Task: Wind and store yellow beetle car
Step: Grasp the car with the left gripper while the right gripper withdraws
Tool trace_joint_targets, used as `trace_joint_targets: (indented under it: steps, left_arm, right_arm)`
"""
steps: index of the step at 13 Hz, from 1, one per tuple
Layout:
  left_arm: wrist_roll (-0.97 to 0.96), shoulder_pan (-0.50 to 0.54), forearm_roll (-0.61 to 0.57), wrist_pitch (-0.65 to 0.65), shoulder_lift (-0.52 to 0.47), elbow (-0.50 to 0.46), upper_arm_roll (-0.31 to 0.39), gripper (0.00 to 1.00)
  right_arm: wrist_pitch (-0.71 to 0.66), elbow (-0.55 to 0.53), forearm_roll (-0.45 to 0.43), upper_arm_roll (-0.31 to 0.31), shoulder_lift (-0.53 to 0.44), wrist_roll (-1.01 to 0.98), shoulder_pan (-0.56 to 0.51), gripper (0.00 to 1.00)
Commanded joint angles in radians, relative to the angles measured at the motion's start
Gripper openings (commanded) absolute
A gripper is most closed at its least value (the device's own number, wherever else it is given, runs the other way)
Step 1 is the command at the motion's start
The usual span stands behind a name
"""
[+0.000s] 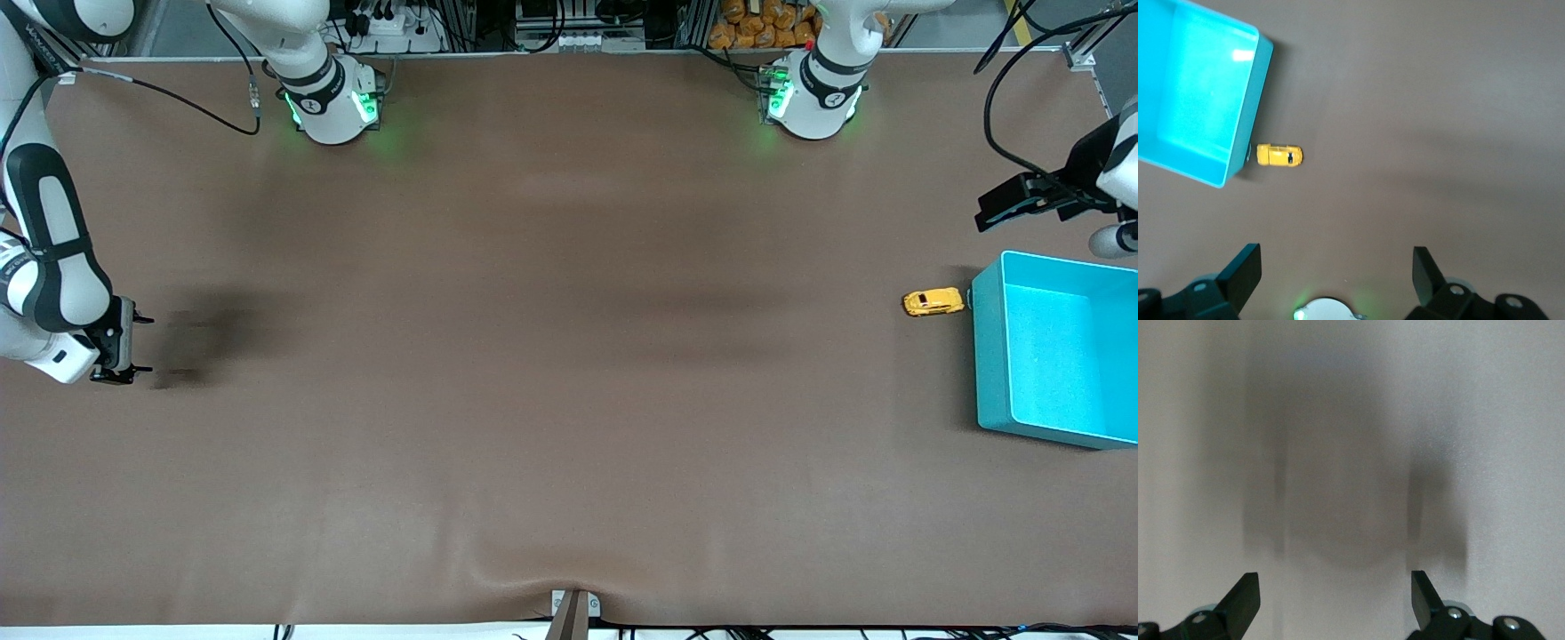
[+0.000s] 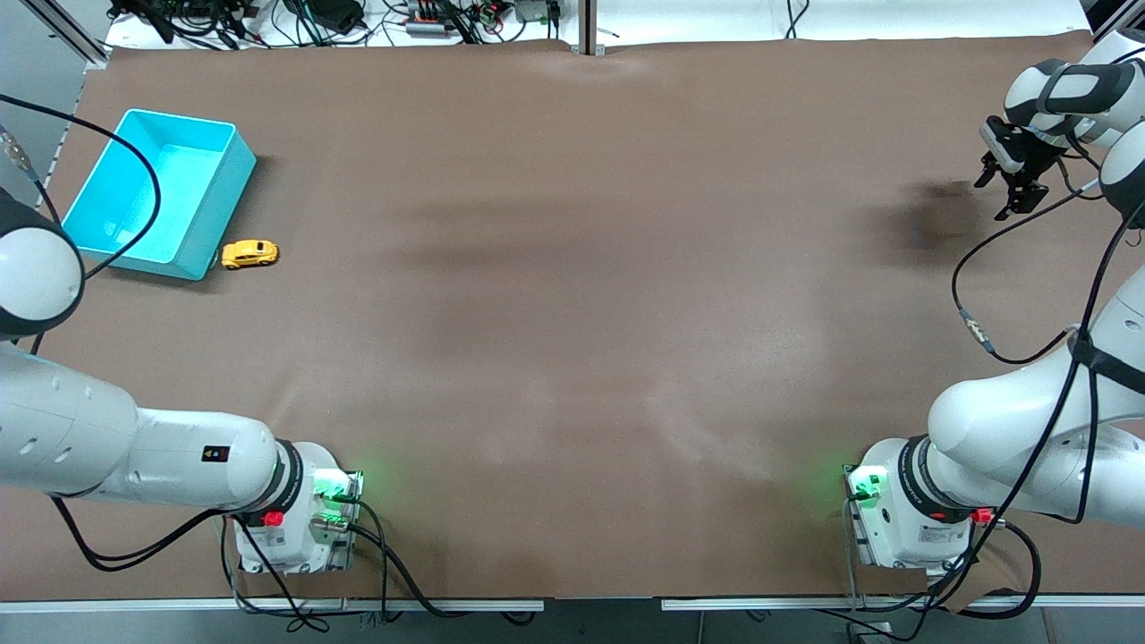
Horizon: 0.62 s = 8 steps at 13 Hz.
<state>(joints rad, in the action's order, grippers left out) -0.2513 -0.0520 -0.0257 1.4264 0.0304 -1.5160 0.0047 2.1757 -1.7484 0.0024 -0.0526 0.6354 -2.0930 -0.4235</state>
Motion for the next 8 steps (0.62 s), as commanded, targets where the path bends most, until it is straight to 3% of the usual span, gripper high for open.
trace_joint_targets:
  steps: [1, 4, 8]
  left_arm:
    - [-0.237, 0.006, 0.004, 0.014, -0.009, -0.085, 0.001, 1.00]
    - [-0.451, 0.064, -0.003, 0.084, -0.017, -0.199, 0.003, 1.00]
    - [-0.649, 0.130, -0.011, 0.279, -0.024, -0.379, 0.003, 1.00]
  right_arm:
    - [-0.034, 0.036, 0.017, 0.007, 0.001, -0.005, -0.012, 1.00]
    - [-0.205, 0.169, 0.157, 0.002, -0.006, 0.007, -0.023, 1.00]
    - [-0.286, 0.231, 0.194, 0.007, -0.075, 0.250, -0.005, 1.00]
